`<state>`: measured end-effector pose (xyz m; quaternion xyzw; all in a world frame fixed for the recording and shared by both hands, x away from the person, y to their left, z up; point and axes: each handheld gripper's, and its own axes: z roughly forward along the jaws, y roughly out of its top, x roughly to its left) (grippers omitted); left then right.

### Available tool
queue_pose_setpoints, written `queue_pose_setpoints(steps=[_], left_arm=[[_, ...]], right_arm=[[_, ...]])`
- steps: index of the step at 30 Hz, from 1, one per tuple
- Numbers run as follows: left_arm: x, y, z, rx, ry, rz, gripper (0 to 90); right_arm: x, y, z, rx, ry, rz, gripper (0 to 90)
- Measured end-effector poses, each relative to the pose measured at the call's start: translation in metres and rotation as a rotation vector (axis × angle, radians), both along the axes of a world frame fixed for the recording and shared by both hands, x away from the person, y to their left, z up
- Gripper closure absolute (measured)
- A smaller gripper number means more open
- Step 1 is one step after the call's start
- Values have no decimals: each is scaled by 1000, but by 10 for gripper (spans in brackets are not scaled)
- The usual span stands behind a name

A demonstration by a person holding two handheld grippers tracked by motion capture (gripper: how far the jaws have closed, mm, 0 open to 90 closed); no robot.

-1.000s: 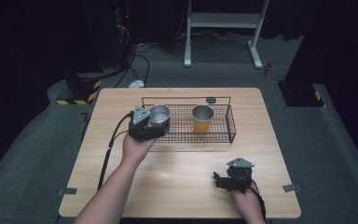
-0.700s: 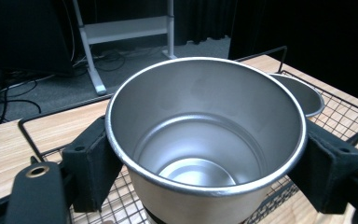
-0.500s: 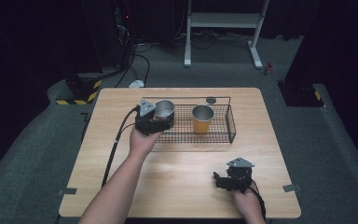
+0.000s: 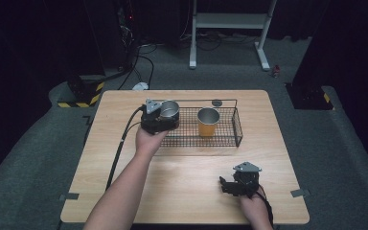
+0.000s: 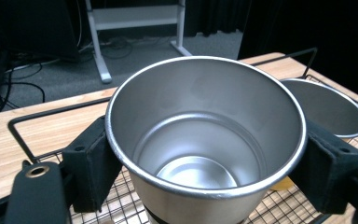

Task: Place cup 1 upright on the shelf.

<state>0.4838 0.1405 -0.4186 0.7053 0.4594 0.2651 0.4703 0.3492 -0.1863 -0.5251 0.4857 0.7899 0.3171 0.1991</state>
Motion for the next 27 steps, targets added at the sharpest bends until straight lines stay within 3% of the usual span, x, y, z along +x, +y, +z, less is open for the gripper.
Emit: queue_pose_setpoints(steps=[10, 13, 27], left_arm=[[8, -9, -12, 8, 29, 11, 187], [11, -10, -15, -13, 50, 11, 187], [17, -17, -25, 24, 64, 54, 187]], right_arm=[[0, -1, 0, -2, -4, 4, 88], [0, -1, 0, -2, -4, 4, 87], [0, -1, 0, -3, -4, 4, 87]])
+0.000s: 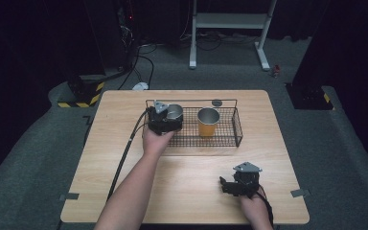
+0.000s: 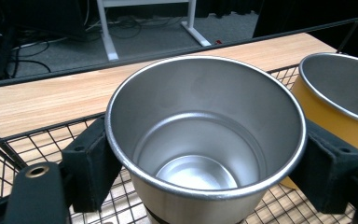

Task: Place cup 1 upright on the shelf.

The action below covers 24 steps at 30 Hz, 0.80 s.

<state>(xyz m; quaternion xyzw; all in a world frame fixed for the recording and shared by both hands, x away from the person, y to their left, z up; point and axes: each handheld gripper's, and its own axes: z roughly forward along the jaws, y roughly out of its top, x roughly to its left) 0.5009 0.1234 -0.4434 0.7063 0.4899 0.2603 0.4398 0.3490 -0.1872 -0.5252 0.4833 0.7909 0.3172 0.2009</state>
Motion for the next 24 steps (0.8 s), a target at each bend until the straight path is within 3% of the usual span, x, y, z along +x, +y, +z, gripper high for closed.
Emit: queue_pose_setpoints(steps=[7, 11, 19, 24], left_arm=[[5, 1, -1, -4, 57, 15, 187], [7, 0, -2, 27, 60, 24, 187], [10, -2, -3, 24, 74, 26, 187], [11, -6, -7, 44, 93, 24, 187]], right_arm=[[0, 0, 0, 0, 0, 0, 87], [0, 0, 0, 2, 0, -1, 87], [0, 0, 0, 2, 0, -1, 87], [0, 0, 0, 1, 0, -1, 87]])
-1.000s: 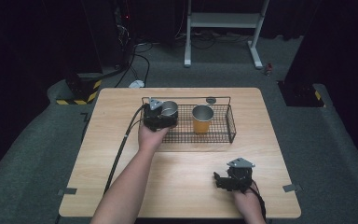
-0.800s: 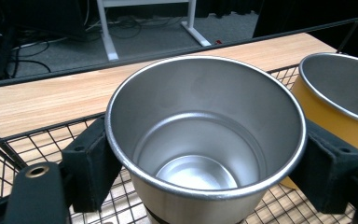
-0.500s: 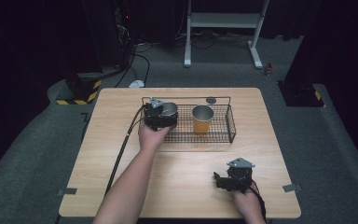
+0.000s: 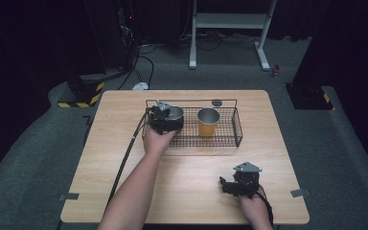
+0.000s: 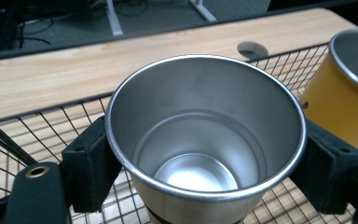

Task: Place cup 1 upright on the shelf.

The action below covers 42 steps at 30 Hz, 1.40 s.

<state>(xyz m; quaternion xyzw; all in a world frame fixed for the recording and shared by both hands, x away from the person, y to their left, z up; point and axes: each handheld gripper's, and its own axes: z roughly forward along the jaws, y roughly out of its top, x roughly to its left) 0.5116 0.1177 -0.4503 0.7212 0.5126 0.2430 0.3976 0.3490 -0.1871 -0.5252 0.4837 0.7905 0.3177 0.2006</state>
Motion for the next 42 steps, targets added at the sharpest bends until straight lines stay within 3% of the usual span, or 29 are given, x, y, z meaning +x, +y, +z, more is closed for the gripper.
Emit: queue_pose_setpoints(steps=[5, 14, 21, 30, 35, 42], left_arm=[[3, 0, -3, 9, 31, 1, 187], [3, 0, -4, 35, 34, 7, 188], [3, -4, -5, 43, 59, -7, 187], [4, -6, -11, 95, 91, -14, 185], [4, -7, -11, 80, 89, -23, 184], [4, -8, -14, 92, 103, -26, 183]], right_arm=[[0, 0, 0, 0, 0, 0, 87], [0, 0, 0, -1, -1, 1, 87], [0, 0, 0, 0, 1, -1, 87], [0, -1, 0, 0, -1, 5, 88], [0, -1, 0, -1, -2, 5, 88], [0, 0, 0, -2, -1, 5, 87]])
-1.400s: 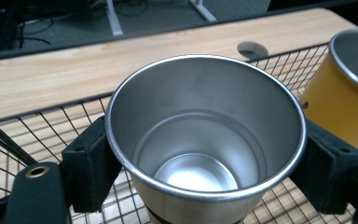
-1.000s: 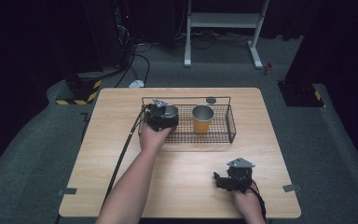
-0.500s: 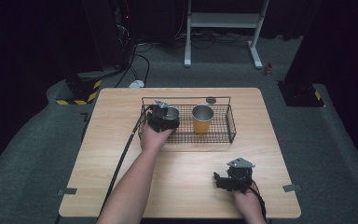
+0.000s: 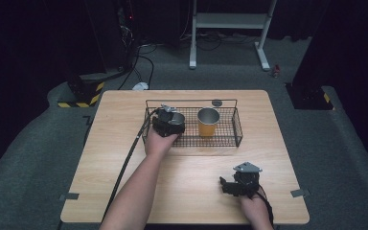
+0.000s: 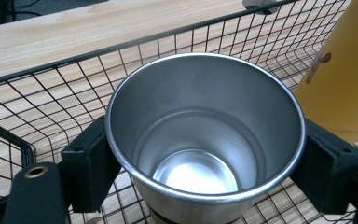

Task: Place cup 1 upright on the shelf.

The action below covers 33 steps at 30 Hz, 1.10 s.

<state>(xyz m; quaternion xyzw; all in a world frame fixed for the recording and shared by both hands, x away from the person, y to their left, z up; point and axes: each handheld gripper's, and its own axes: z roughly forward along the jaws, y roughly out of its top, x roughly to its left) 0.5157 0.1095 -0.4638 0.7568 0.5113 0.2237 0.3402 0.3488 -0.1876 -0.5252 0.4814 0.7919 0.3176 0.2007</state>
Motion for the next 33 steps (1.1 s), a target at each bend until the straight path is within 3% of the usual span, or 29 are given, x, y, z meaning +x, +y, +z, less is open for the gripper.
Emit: queue_pose_setpoints(steps=[12, 14, 21, 27, 33], left_arm=[[2, 0, -2, 6, 5, 23, 184], [2, 0, -2, 23, 7, 19, 184], [0, 4, -2, 33, 45, 13, 180], [0, 6, -2, 52, 53, 4, 172], [0, 7, 0, 67, 62, 29, 100]], right_arm=[[-1, 0, 0, 2, 1, 1, 88], [-1, 0, 0, 2, 1, 3, 88], [-1, 0, 0, 2, 2, 1, 88], [-1, 0, 0, 3, 2, 0, 88], [-1, 0, 0, 3, 2, 0, 88]])
